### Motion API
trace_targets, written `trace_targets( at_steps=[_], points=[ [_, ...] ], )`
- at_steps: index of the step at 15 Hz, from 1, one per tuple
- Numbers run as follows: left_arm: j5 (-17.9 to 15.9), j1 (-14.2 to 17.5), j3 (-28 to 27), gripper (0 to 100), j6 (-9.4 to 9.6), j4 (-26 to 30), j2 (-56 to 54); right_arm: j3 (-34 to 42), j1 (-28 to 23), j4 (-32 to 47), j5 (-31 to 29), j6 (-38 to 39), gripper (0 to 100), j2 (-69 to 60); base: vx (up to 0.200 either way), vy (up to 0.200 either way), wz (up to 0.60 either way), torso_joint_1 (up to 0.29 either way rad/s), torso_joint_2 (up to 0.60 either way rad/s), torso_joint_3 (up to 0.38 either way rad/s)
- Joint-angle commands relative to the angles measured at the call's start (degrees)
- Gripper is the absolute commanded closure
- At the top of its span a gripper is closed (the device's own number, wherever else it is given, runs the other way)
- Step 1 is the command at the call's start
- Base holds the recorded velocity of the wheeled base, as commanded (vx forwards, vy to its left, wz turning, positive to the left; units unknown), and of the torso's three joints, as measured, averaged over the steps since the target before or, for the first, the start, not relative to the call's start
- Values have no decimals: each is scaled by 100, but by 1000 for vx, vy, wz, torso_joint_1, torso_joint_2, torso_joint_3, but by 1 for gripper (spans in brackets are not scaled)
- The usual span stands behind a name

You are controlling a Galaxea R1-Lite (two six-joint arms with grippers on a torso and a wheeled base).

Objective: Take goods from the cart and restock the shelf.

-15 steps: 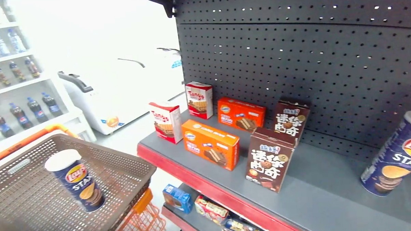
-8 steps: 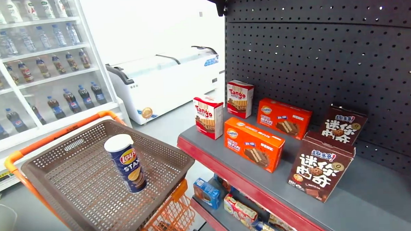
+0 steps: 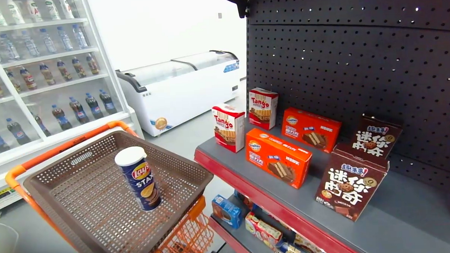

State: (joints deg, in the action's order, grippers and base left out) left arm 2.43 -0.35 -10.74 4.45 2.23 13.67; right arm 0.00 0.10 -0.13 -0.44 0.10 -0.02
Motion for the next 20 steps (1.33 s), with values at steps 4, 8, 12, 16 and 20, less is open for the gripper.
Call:
trace_targets(
  at_steps=[4,8,12,16,20],
  points=[
    [-181,281,-2187,0,-243,-82,4882,0,-1,-4,0,-1,0,2,0,0,0,0,0,0],
    [-1508,589,-1862,0,126,-1796,6324,0,-1,-4,0,-1,0,2,0,0,0,0,0,0],
    [-1447,633,-1739,0,689,-2649,7053,0,-1,-4,0,-1,0,2,0,0,0,0,0,0],
    [-1473,571,-1114,0,627,-4292,7871,0,-1,-4,0,-1,0,2,0,0,0,0,0,0],
    [-1464,528,-1044,0,636,-5620,8925,0,-1,-4,0,-1,0,2,0,0,0,0,0,0]
  ],
)
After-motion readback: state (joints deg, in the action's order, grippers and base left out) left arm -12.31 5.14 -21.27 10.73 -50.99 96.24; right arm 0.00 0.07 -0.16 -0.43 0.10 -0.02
